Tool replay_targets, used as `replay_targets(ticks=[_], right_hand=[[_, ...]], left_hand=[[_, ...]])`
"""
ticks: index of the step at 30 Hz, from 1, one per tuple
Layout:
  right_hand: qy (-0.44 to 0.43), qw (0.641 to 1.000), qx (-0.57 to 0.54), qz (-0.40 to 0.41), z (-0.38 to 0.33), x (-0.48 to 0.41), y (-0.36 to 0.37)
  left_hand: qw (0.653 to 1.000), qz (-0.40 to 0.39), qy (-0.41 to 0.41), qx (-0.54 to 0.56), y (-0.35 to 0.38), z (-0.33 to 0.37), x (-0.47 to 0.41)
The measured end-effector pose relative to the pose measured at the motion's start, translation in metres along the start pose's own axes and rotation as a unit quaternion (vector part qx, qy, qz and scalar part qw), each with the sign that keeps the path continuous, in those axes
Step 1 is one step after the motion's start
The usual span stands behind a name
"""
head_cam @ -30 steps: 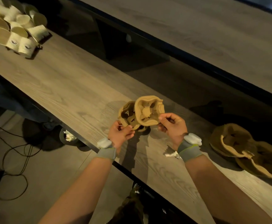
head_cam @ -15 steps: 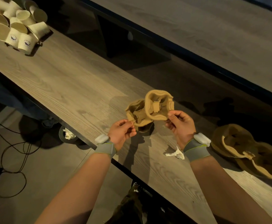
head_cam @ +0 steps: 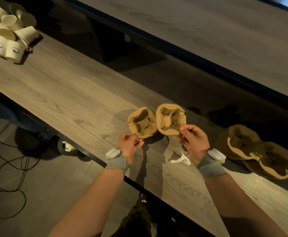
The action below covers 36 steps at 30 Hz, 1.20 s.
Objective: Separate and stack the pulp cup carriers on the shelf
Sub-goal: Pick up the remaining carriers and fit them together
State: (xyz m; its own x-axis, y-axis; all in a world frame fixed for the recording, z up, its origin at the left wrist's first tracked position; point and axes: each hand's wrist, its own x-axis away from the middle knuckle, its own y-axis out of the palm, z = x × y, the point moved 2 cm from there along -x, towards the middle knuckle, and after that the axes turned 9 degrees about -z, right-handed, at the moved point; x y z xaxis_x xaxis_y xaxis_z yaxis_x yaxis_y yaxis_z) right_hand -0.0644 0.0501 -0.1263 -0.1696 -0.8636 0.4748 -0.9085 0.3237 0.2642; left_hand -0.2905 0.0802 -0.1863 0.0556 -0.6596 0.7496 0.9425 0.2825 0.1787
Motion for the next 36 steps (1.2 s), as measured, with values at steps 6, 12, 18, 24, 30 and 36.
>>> replay_targets(ticks=[6,12,18,24,30,36], right_hand=[[-0.009,1.000,-0.008,0.021,-0.006,0.014,-0.028],[-0.001,0.998,-0.012,0.060,-0.010,0.043,-0.070],[0.013,0.997,-0.022,0.070,-0.004,0.063,-0.082],[0.018,0.998,-0.029,0.057,0.002,0.071,-0.073],[0.039,0.996,-0.034,0.075,0.004,0.077,-0.063],[0.035,0.997,-0.038,0.066,0.004,0.083,-0.061]], left_hand=[[0.991,-0.064,0.009,-0.119,0.022,0.008,0.002],[0.968,-0.140,-0.048,-0.200,0.044,0.006,0.012],[0.953,-0.171,-0.006,-0.249,0.022,0.020,0.007],[0.963,-0.139,0.028,-0.228,0.003,0.047,-0.004],[0.970,-0.136,0.001,-0.203,0.013,0.039,0.000],[0.983,-0.153,0.029,-0.099,0.022,0.029,0.013]])
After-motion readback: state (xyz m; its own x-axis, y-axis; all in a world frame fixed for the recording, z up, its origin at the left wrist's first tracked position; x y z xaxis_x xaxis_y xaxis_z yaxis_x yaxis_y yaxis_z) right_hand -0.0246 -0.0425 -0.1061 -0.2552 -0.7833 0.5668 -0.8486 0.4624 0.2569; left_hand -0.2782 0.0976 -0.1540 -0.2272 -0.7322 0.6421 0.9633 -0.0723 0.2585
